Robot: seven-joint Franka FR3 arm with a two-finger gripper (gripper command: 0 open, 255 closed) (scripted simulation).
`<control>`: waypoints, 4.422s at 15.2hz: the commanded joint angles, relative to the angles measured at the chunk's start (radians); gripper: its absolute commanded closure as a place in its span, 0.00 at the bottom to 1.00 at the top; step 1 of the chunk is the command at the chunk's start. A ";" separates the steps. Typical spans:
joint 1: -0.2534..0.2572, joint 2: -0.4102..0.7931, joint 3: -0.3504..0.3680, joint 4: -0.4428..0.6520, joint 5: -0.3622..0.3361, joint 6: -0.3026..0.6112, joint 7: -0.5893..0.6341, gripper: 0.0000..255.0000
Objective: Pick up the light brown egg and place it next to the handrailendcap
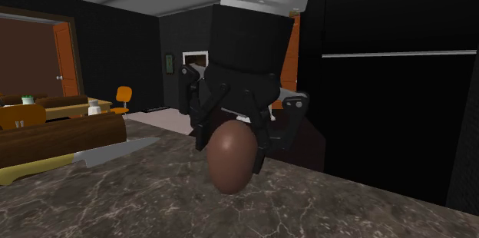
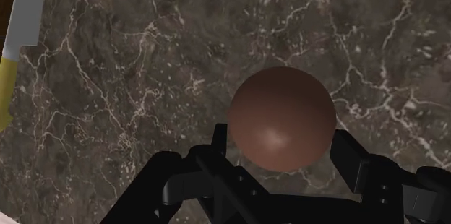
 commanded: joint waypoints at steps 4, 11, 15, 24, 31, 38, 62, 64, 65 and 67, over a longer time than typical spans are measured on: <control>0.003 -0.012 0.000 0.048 0.002 -0.060 -0.009 1.00; 0.008 -0.009 -0.002 0.148 0.003 -0.155 -0.025 1.00; -0.007 -0.022 -0.006 0.156 0.002 -0.173 -0.046 1.00; -0.149 -0.112 -0.035 -0.005 -0.009 -0.070 -0.190 1.00; -0.256 -0.088 -0.061 0.029 -0.012 -0.053 -0.316 1.00; -0.353 0.011 -0.083 0.183 -0.010 -0.080 -0.434 1.00; -0.357 0.068 -0.080 -0.035 -0.018 0.189 -0.374 1.00; -0.357 0.081 -0.081 -0.039 -0.019 0.206 -0.370 1.00; -0.357 0.088 -0.081 -0.040 -0.019 0.214 -0.369 1.00; -0.358 0.105 -0.081 -0.040 -0.019 0.230 -0.365 1.00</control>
